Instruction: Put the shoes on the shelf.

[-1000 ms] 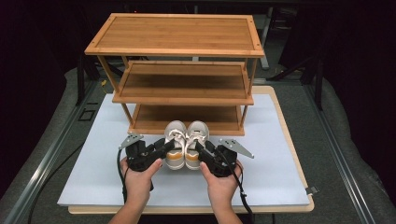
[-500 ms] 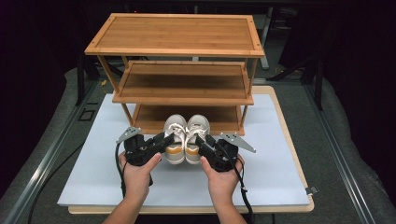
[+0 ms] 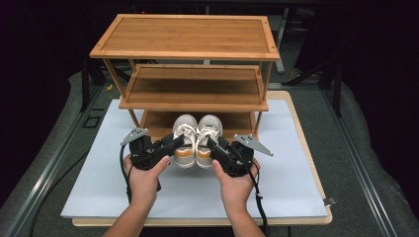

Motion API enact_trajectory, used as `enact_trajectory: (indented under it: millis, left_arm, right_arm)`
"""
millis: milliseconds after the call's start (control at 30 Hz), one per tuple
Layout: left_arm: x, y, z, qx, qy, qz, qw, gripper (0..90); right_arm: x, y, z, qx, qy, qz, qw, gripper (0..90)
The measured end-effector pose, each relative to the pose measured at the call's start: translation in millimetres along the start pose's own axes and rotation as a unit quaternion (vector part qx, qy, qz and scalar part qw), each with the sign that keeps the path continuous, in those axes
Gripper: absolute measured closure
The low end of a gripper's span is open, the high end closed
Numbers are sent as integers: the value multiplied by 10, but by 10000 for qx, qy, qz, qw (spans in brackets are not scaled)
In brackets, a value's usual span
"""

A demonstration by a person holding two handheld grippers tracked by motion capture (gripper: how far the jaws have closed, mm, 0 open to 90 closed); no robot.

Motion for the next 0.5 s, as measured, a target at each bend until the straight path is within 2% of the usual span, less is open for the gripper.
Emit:
enact_trajectory:
  millis: [33, 100, 133, 167, 267, 300, 333, 367, 400, 433, 500]
  left_arm:
    - [1, 5, 18, -7, -10, -22, 10000, 549]
    - [5, 8, 42, -20, -9, -14, 10000, 549]
    - [4, 6, 51, -17, -7, -12, 10000, 549]
    - [4, 4, 57, -9, -26, -4, 10000, 549]
    - [7, -4, 84, -17, -20, -17, 10000, 549]
    - [9, -6, 95, -19, -12, -28, 10000, 549]
    - [8, -7, 103, -18, -5, -30, 10000, 549]
    - [8, -10, 112, -28, -1, -30, 10000, 550]
    - [9, -12, 121, -19, -11, -26, 10000, 549]
    - [6, -16, 132, -28, -11, -30, 10000, 549]
    - [7, -16, 152, -36, -4, -37, 10000, 550]
  right_arm:
    - [2, 14, 7, 34, -4, -74, 10000, 582]
    - [22, 17, 31, 23, 9, -48, 10000, 583]
    - [43, 2, 44, -39, -8, 60, 10000, 583]
    - [34, 13, 45, 38, 19, -28, 10000, 583]
    - [46, -4, 75, -26, 3, 7, 10000, 583]
    - [41, 5, 79, 21, -1, -52, 10000, 583]
    - [53, -7, 95, -29, -15, 38, 10000, 583]
    - [49, 11, 93, 82, -1, 3, 10000, 582]
    - [63, -10, 114, -36, -28, 70, 10000, 582]
    - [61, 2, 117, 30, -13, 13, 10000, 583]
    - [63, -1, 142, -10, -8, -38, 10000, 582]
Point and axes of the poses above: each handheld gripper's, and its own axes: y roughly backward along the jaws, z roughly out of its top, x roughly to its left, the point moved 8 cm from there along -y, roughly forward along the jaws, and after that the axes turned 14 degrees about -y, right-handed, at the moved point
